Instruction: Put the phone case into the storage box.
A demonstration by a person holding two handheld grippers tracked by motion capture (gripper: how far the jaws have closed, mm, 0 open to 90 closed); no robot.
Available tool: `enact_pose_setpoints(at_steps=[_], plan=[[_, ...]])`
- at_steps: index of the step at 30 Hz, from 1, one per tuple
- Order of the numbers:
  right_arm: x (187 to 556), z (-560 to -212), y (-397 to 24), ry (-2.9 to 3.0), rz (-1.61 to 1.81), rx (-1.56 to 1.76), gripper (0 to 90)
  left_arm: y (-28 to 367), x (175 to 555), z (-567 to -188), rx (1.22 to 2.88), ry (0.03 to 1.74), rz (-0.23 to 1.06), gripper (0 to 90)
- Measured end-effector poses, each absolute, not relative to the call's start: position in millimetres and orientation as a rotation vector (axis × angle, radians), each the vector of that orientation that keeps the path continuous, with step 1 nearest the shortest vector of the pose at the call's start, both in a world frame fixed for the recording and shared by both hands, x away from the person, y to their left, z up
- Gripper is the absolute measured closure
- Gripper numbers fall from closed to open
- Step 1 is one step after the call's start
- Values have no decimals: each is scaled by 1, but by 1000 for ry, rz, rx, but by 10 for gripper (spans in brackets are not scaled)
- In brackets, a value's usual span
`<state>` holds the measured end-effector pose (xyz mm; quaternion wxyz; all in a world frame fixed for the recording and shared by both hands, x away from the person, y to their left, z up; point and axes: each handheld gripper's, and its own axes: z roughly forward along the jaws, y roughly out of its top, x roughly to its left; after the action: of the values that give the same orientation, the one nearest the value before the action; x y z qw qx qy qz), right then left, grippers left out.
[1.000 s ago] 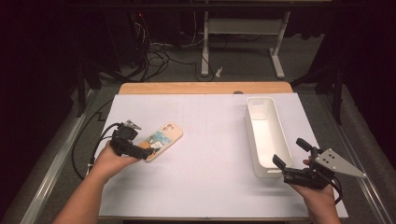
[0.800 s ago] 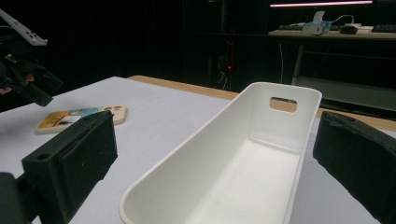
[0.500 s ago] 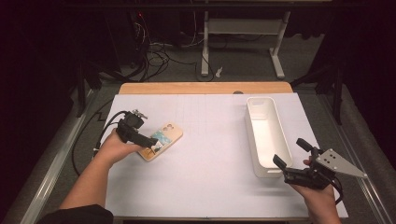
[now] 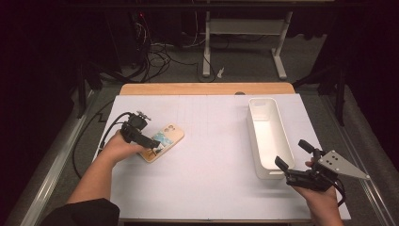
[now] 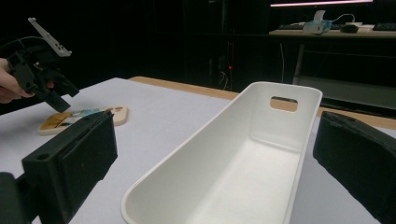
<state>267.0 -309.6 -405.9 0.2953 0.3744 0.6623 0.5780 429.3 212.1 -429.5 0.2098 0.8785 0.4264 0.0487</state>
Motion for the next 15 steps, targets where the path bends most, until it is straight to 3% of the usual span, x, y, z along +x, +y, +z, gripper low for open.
enact_pose_setpoints(at_steps=[15], plan=[[267, -406, -310, 1763, 1535, 998, 1, 197, 434, -448, 2520, 1127, 71, 0]])
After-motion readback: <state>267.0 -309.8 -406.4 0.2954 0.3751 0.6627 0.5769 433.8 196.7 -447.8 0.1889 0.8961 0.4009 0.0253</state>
